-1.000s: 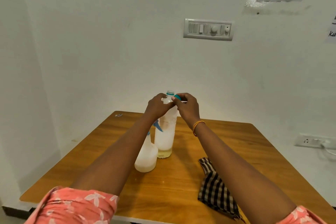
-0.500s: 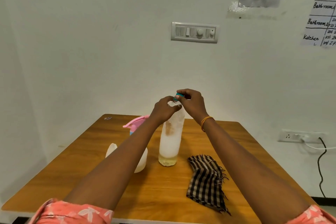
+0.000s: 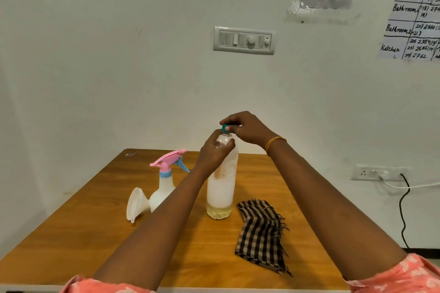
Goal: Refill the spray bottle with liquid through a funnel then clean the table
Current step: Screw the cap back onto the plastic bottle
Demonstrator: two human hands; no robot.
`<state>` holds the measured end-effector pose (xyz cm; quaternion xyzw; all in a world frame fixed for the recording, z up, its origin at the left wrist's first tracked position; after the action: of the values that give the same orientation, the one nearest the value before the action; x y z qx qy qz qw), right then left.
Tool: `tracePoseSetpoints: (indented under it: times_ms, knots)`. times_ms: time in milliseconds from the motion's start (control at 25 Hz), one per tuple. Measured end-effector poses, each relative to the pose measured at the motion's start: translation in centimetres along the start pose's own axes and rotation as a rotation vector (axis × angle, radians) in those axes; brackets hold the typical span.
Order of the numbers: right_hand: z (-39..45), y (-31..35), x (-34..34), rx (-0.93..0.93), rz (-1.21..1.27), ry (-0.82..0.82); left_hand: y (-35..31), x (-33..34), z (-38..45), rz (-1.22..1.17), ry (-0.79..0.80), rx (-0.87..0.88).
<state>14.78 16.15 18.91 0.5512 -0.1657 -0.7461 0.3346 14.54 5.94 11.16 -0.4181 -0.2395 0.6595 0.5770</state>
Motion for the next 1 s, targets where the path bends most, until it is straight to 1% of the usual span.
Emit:
tracePoseSetpoints:
  times_ms: [80,160,280,400,480,600,720,760,800,840,920,960,1000]
  knots:
    - [0.3,0.1,-0.1,0.011,-0.008,-0.047,0.1,-0.1,-0.1,0.013,-0.014,0.020]
    - [0.5,0.5,0.1,0.003,-0.030,-0.059,0.2,-0.2,-0.1,0.062,-0.002,0.039]
    - [0.4,0.9,0.1,-0.039,-0.050,-0.004,0.5,-0.5,0.2,0.044,0.037,0.042]
    - [0.0,0.8,0.1,-0.067,0.007,0.062,0.8,-0.4,0.7,-0.014,0.109,0.029]
    - [0.0,0.8,0.0,-0.069,0.011,0.076,0.8,-0.3,0.7,-0.037,0.109,0.026]
    - [0.4,0.6,-0.5,-0.041,-0.021,0.027,0.8,-0.2,0.5,-0.026,0.089,0.061]
    - [0.3,0.1,-0.8,0.020,0.049,-0.089,1.5,-0.4,0.5,-0.013,0.077,0.038]
    - [0.2,-0.3,-0.6,0.040,0.077,-0.104,1.7,-0.5,0.5,-0.006,0.072,0.019]
    - [0.1,-0.6,-0.2,0.047,0.134,-0.076,1.7,-0.5,0.5,0.002,0.068,0.016]
    - [0.0,-0.9,0.5,0.043,0.231,-0.006,1.4,-0.5,0.4,0.009,0.065,0.032]
    - [-0.3,-1.3,1.7,0.049,0.504,0.165,0.8,-0.4,0.4,0.016,0.065,0.072]
    - [-0.3,-1.6,2.0,0.061,0.610,0.210,0.7,-0.4,0.3,0.009,0.063,0.077]
    - [-0.3,-1.8,2.0,0.071,0.663,0.204,0.7,-0.3,0.3,-0.002,0.060,0.072]
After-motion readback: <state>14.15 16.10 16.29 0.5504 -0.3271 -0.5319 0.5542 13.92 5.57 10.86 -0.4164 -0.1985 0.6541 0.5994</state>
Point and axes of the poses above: each hand's wrist, its own z-axis towards the middle knuckle, its own x-axis out of the palm, y = z × x, the point moved 7 cm from there along z, towards the middle knuckle, and after that the axes turned 8 degrees about x, right-handed, at the moved point
